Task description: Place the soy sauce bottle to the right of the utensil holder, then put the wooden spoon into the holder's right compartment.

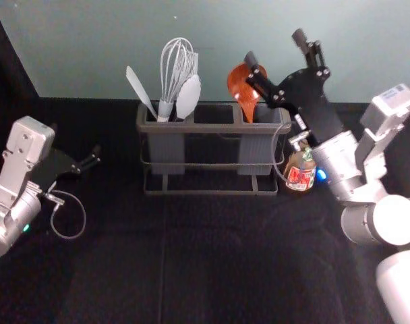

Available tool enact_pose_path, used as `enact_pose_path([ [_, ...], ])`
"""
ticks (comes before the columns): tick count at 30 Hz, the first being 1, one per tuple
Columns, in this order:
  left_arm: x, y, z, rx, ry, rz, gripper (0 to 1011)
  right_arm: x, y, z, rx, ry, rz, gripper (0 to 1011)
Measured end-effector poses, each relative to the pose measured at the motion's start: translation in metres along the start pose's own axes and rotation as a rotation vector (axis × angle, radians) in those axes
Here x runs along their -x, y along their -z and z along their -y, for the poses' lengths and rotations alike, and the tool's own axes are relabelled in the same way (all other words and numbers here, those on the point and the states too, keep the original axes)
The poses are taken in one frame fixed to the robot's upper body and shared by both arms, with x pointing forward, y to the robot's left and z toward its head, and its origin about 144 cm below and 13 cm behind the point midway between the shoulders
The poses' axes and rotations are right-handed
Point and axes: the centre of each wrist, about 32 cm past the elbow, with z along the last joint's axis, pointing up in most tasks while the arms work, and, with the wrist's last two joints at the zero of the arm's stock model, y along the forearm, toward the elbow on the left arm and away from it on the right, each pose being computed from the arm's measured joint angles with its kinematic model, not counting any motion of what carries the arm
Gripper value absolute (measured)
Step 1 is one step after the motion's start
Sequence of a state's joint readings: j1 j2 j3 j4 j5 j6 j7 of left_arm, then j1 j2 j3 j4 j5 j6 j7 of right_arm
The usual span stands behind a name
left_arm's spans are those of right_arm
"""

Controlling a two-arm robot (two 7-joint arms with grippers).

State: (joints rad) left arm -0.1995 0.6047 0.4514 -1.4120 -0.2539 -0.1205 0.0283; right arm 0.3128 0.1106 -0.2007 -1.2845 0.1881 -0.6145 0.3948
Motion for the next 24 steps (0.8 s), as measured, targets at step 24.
enact_pose_path([
  [24,0.0,0.0,0.0,0.0,0.0,0.0,1011,-0.047,-0.055,0.024,0.115,0.082,0.234,1002],
])
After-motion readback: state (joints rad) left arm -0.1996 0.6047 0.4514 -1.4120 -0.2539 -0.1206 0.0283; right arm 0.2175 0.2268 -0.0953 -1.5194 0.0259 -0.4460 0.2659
